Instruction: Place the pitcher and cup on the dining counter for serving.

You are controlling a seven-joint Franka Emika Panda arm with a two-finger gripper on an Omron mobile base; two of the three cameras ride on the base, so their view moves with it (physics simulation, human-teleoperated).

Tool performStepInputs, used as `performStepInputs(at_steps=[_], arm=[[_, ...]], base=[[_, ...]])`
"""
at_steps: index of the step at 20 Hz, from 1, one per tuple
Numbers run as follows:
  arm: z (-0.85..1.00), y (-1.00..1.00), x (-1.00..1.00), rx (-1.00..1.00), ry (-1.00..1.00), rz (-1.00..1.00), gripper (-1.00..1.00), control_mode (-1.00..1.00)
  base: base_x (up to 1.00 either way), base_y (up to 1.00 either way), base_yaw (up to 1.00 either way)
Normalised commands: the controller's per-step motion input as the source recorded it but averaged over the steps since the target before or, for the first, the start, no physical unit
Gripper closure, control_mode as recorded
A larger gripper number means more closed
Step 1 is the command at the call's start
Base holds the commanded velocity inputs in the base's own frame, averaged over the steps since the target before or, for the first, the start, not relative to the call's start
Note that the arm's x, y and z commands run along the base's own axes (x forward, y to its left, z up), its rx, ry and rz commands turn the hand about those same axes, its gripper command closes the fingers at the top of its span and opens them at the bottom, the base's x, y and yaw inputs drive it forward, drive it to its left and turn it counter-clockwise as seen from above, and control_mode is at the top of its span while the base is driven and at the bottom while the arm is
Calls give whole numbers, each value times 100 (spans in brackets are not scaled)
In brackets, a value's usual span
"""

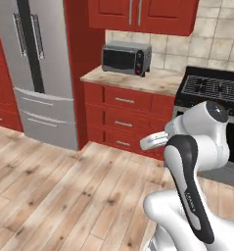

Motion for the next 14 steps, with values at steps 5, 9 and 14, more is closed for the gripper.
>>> performStepInputs(at_steps=[5, 9, 14], arm=[[0, 0, 0, 0, 0, 0, -100, 100], [0, 0, 0, 0, 0, 0, -100, 100], [0, 0, 0, 0, 0, 0, -100, 100]], base=[[8, -100, -61], [15, -100, -55], [35, -100, -48]])
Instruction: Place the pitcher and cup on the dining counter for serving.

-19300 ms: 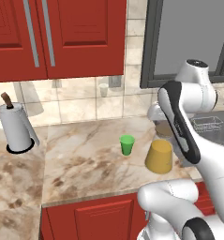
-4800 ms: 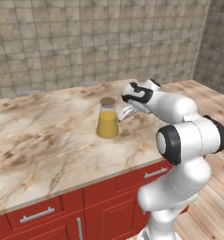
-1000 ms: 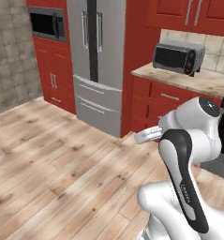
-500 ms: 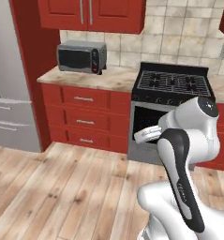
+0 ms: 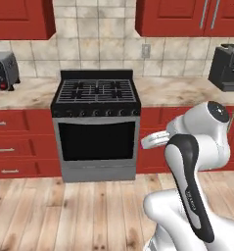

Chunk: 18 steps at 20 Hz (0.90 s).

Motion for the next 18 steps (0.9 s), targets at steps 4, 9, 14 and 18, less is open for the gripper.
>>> performStepInputs(at_steps=[4, 9, 14, 18], arm=[[0, 0, 0, 0, 0, 0, -100, 100], [0, 0, 0, 0, 0, 0, -100, 100], [0, 0, 0, 0, 0, 0, -100, 100], [0, 0, 0, 0, 0, 0, -100, 100]], base=[[48, -100, -42], [53, -100, -43], [58, -69, -53], [46, -28, -65]])
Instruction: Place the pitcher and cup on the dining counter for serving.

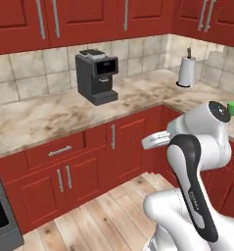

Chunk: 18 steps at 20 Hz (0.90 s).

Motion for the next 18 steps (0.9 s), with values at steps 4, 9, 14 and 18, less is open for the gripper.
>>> performStepInputs(at_steps=[4, 9, 14, 18], arm=[[0, 0, 0, 0, 0, 0, -100, 100], [0, 0, 0, 0, 0, 0, -100, 100], [0, 0, 0, 0, 0, 0, -100, 100], [0, 0, 0, 0, 0, 0, -100, 100]], base=[[33, 0, -77], [37, 33, -82], [77, 69, -73], [98, 79, -64]])
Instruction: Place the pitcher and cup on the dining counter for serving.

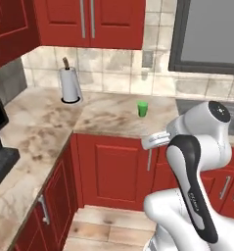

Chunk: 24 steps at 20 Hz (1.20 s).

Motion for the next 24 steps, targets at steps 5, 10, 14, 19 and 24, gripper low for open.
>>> performStepInputs(at_steps=[5, 10, 14, 19, 24], arm=[[0, 0, 0, 0, 0, 0, -100, 100], [0, 0, 0, 0, 0, 0, -100, 100], [0, 0, 0, 0, 0, 0, -100, 100], [0, 0, 0, 0, 0, 0, -100, 100], [0, 0, 0, 0, 0, 0, -100, 100]], base=[[96, 63, -60], [81, 23, -44], [59, 1, -17], [48, -13, -5], [41, 0, 0]])
